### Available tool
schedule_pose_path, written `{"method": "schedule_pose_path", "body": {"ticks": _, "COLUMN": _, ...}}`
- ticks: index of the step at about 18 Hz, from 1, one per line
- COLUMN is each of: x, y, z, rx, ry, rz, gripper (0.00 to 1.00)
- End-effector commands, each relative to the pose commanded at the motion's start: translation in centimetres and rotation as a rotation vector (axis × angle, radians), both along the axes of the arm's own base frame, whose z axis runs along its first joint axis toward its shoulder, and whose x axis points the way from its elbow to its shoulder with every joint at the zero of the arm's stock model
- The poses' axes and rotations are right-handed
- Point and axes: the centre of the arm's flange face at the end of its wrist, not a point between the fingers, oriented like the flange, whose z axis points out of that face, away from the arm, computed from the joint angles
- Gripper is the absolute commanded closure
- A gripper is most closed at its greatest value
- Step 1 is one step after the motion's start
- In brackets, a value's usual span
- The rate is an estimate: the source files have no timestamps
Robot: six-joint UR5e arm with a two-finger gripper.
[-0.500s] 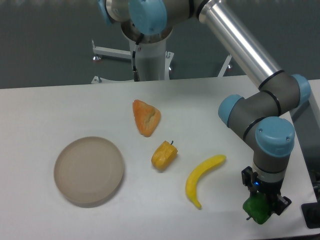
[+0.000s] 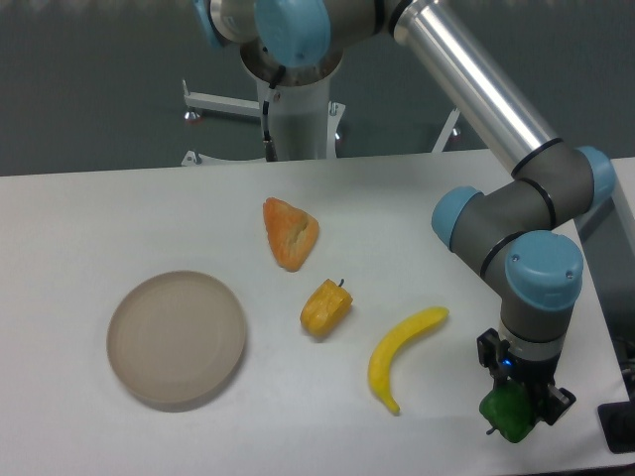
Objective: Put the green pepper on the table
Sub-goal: 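Carry the green pepper up and away from the banana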
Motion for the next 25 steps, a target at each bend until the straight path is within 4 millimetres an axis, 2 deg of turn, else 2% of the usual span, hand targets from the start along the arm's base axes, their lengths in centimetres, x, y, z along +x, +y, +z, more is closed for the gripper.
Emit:
{"method": "schedule_pose_path", "body": {"ticks": 4, "x": 1.0, "y": -1.0, "z": 1.4, "rx": -0.005, "ry": -0.010, "rz": 0.001, "gripper": 0.64}}
{"method": "schedule_pose_path", "body": {"ticks": 5, "x": 1.9, "y": -1.8, "z": 2.1, "rx": -0.011, "ry": -0.017, "rz": 0.000, "gripper": 0.64}}
{"method": "schedule_pose_path", "body": {"ticks": 8, "x": 3.6, "y": -4.0, "z": 2.7, "rx": -0.038, "ry": -0.042, "rz": -0.007, "gripper": 0.64}}
{"method": "schedule_pose_path", "body": {"ticks": 11, "x": 4.9, "y": -7.2, "z": 3.4, "rx": -0.050, "ry": -0.077, "rz": -0.005, "gripper": 0.64}}
{"method": "schedule_pose_path", "body": {"ticks": 12, "x": 5.2, "y": -9.6, "z": 3.4, "rx": -0.051, "ry": -0.102, "rz": -0.032, "gripper": 0.64}}
{"method": "schedule_pose_path", "body": {"ticks": 14, "x": 5.4, "y": -12.1, "z": 3.1, "rx": -0.065, "ry": -0.117, "rz": -0.054, "gripper": 0.64}}
{"method": "schedule_pose_path", "body": {"ticks": 17, "x": 4.7, "y": -17.4, "z": 2.5, "rx": -0.102, "ry": -0.135, "rz": -0.102, "gripper": 0.64}}
{"method": "schedule_pose_path", "body": {"ticks": 21, "x": 2.1, "y": -23.4, "z": -0.5, "rx": -0.086, "ry": -0.211, "rz": -0.159, "gripper": 0.64}}
{"method": "schedule_pose_path", "body": {"ticks": 23, "x": 2.0, "y": -24.9, "z": -0.2, "rx": -0.074, "ry": -0.216, "rz": -0.167, "gripper": 0.64}}
{"method": "schedule_pose_path", "body": {"ticks": 25, "x": 1.6, "y": -26.3, "z": -1.3, "rx": -0.021, "ry": -0.271, "rz": -0.163, "gripper": 0.64}}
